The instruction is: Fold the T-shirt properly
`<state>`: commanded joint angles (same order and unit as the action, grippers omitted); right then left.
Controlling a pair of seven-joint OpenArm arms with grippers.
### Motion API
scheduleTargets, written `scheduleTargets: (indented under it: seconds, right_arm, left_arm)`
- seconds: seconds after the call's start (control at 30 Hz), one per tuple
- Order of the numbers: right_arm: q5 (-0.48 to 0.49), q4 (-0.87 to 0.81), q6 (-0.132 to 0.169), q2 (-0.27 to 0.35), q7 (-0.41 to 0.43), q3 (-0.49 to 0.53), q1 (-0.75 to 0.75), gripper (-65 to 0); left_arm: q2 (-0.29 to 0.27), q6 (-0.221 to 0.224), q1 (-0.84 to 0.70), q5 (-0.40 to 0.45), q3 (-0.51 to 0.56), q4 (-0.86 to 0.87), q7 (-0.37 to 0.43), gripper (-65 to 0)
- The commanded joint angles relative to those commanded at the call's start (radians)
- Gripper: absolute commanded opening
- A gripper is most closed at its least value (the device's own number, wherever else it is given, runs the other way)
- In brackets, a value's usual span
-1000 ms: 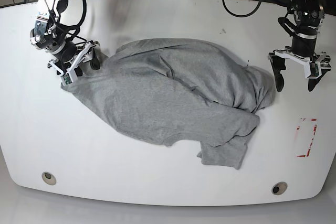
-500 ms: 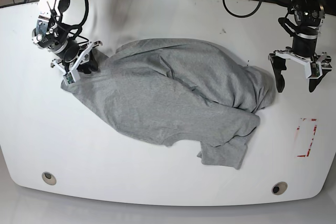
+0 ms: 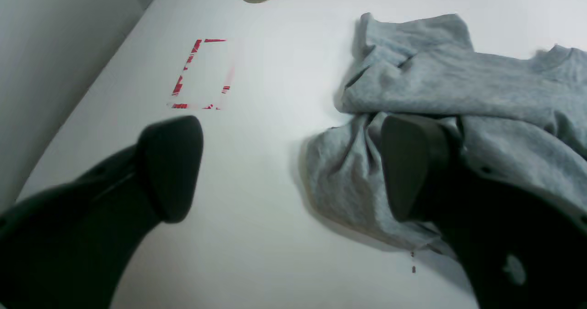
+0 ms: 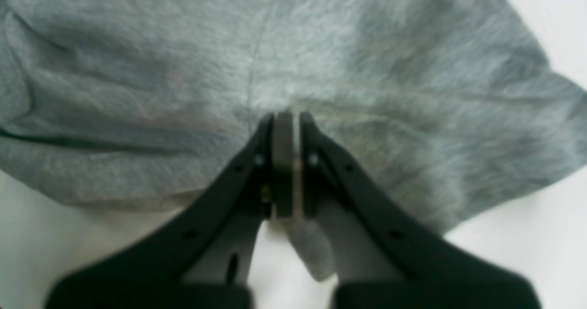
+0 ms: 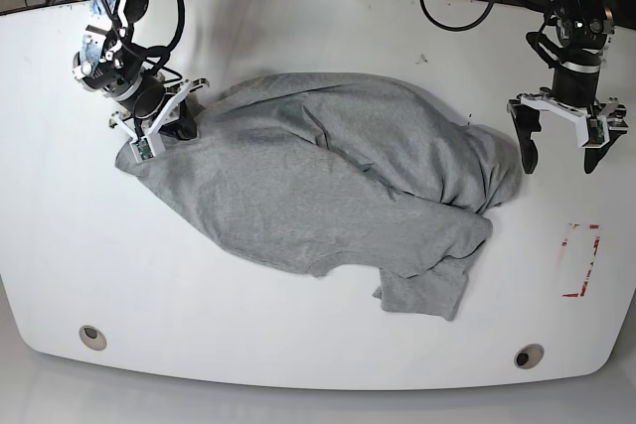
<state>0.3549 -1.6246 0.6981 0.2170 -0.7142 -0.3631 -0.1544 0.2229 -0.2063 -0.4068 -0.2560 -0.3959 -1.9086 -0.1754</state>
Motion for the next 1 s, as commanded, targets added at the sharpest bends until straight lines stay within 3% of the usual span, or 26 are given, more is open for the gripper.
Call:
scheduleTargets:
  seconds: [0.3,0.37,0.63,1.0]
  right_arm:
    - [-0.013,0.093,0.0,0.035,0.006,0.004,-0.002,-61.5]
    - [-0.01,0.092,0.0,0.045,-0.002,0.002,-0.005,-57.7]
    - [0.008,0.081,0.0,0.089,-0.017,0.004,-0.023,-31.6]
    - [0.022,-0.013,0.0,0.084,0.003,0.004,-0.114,-27.8]
  left_arm:
    - [0.002,0.001,-0.006,-0.001,0.001,-0.002,-0.003,-7.2]
    - [0.002,0.001,-0.007,0.0,0.001,-0.002,-0.003,-7.1]
    - [0.002,0.003,-0.017,0.0,-0.001,-0.005,0.003,-7.0]
    - [0.004,0.003,-0.025,-0.002,0.002,-0.004,0.002,-6.9]
